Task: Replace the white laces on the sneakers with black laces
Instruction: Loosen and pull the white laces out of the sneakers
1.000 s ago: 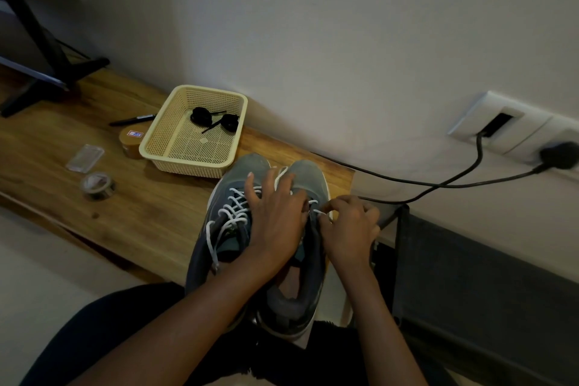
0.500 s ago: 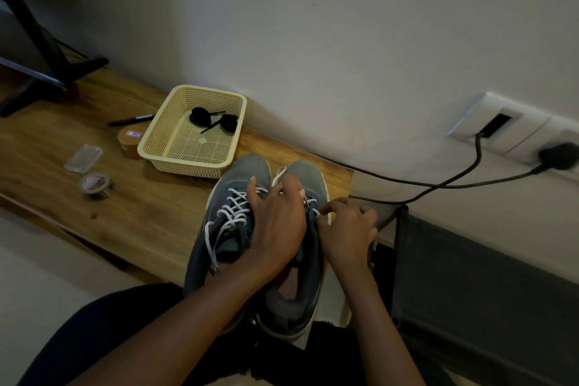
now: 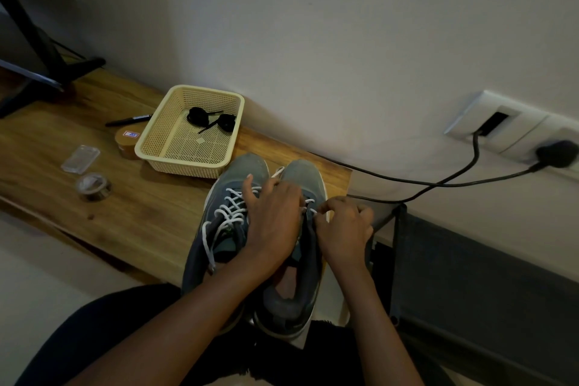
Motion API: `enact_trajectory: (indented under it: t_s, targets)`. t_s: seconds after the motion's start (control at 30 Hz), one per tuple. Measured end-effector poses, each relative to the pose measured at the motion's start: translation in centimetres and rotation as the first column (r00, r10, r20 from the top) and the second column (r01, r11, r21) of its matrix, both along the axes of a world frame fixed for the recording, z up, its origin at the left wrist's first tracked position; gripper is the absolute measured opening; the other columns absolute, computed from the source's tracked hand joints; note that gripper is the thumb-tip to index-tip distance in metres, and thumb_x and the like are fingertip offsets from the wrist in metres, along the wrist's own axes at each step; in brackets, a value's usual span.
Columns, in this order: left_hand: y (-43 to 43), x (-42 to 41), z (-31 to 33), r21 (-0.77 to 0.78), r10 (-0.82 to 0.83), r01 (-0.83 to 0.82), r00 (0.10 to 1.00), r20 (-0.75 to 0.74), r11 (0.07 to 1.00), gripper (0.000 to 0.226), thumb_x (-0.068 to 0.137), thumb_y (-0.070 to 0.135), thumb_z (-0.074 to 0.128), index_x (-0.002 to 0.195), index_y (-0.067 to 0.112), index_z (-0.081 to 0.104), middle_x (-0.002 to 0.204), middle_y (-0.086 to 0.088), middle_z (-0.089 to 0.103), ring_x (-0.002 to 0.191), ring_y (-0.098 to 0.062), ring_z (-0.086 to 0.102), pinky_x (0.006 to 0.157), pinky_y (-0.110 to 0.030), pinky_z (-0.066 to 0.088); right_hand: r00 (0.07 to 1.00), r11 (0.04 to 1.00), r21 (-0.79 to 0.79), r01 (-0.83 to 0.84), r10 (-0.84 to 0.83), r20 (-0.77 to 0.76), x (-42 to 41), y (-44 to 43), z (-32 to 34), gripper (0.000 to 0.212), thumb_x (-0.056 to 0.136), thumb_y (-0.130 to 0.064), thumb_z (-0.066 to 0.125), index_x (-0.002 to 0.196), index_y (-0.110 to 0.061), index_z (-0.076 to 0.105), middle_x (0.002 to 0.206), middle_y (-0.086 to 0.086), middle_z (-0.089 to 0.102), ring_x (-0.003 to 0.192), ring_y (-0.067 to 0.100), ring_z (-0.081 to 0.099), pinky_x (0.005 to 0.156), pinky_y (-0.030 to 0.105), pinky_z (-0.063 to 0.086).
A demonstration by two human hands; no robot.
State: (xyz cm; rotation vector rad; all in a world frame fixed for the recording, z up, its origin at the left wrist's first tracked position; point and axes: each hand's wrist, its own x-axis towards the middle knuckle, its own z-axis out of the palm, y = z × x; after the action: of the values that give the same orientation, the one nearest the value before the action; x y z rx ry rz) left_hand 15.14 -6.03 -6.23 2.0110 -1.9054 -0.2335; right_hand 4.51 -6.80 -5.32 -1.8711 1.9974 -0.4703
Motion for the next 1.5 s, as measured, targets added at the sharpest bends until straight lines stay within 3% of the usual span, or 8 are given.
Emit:
enact_trajectory:
  t_s: [0.1,0.27,0.5,0.63,0.77,1.0,1.23,1.5]
  targets:
    - [-0.2,-0.1,-0.3,-0.032,0.02,-0.023,0.995,-0.093,0.999,0.011,0.098,0.014,0.041,0.101,0.019,0.05,0.104,0.005,0.06,0.122,-0.015,0.044,0.111,-0.045,-0.006,1.0,1.0,0.021,-0.006,0.006,0.004,0.0,0.1,0.2,0.021,0.092,-0.021,0.054,0.11,-0.018,0.064,0.129,-0.003,0.052,0.121,0.023,0.029,0.092,0.031,0.027]
    - [-0.3,-0.1,-0.7,-0.058,0.039,-0.05,0.984,-0.173,0.997,0.014,0.096,0.006,0.04,0.104,0.017,0.042,0.097,0.006,0.059,0.109,-0.015,0.054,0.113,-0.046,-0.001,1.0,0.999,0.04,-0.007,0.006,0.017,0.1,0.1,0.4,0.021,0.093,-0.021,0.054,0.111,-0.018,0.064,0.128,-0.002,0.053,0.121,0.023,0.029,0.093,0.032,0.027]
    - [-0.6,-0.2,-1.2,-0.094,0.072,-0.104,0.953,-0.296,0.99,0.006,0.101,0.015,0.03,0.102,0.018,0.035,0.081,0.004,0.063,0.089,-0.016,0.061,0.113,-0.046,0.003,1.0,0.998,0.06,0.012,-0.013,0.022,0.2,0.1,0.3,0.021,0.093,-0.021,0.054,0.112,-0.017,0.062,0.128,0.001,0.053,0.12,0.026,0.031,0.093,0.034,0.029]
    - [0.0,-0.3,-0.5,-0.12,0.062,-0.099,0.956,-0.286,0.988,0.026,0.097,0.014,0.043,0.121,0.022,0.044,0.112,0.004,0.062,0.12,-0.017,0.05,0.112,-0.048,0.0,0.999,0.999,0.04,0.016,-0.017,0.028,0.2,0.1,0.3,0.021,0.092,-0.018,0.054,0.111,-0.018,0.063,0.127,0.001,0.054,0.119,0.026,0.032,0.091,0.034,0.029]
    - [0.2,0.0,0.1,-0.029,-0.005,0.004,0.999,-0.036,1.0,0.024,0.094,0.029,0.05,0.118,0.032,0.057,0.144,0.01,0.04,0.143,-0.019,0.014,0.106,-0.049,-0.012,0.998,0.999,0.008,0.051,-0.052,0.042,0.3,0.0,0.5,0.018,0.091,-0.018,0.056,0.108,-0.019,0.063,0.125,0.001,0.055,0.117,0.024,0.034,0.087,0.032,0.028]
    - [0.0,0.1,0.0,0.046,0.018,-0.018,1.0,0.004,0.999,0.019,0.095,0.032,0.05,0.11,0.03,0.06,0.145,0.009,0.037,0.143,-0.02,0.011,0.105,-0.047,-0.012,0.993,0.994,0.045,0.098,-0.101,0.065,0.3,0.1,0.4,0.014,0.088,-0.021,0.061,0.101,-0.016,0.065,0.123,0.002,0.054,0.118,0.025,0.034,0.092,0.033,0.032]
    - [-0.1,0.1,-0.1,0.046,0.01,-0.009,1.0,-0.002,0.999,0.018,0.094,0.033,0.048,0.11,0.028,0.055,0.126,0.012,0.051,0.128,-0.014,0.035,0.107,-0.045,-0.012,0.991,0.997,0.011,0.082,-0.083,0.104,0.4,-0.1,0.2,0.022,0.086,-0.014,0.062,0.108,-0.014,0.067,0.126,0.0,0.056,0.117,0.023,0.037,0.083,0.024,0.024]
    - [0.0,0.3,0.1,0.087,-0.018,0.018,1.0,-0.007,0.996,0.026,0.094,0.034,0.052,0.119,0.032,0.062,0.142,0.01,0.04,0.134,-0.016,0.03,0.111,-0.05,-0.008,0.996,0.999,0.02,0.029,-0.03,0.081,0.4,0.0,-0.1,0.025,0.088,-0.013,0.059,0.111,-0.017,0.068,0.132,-0.004,0.052,0.118,0.02,0.033,0.085,0.022,0.023]
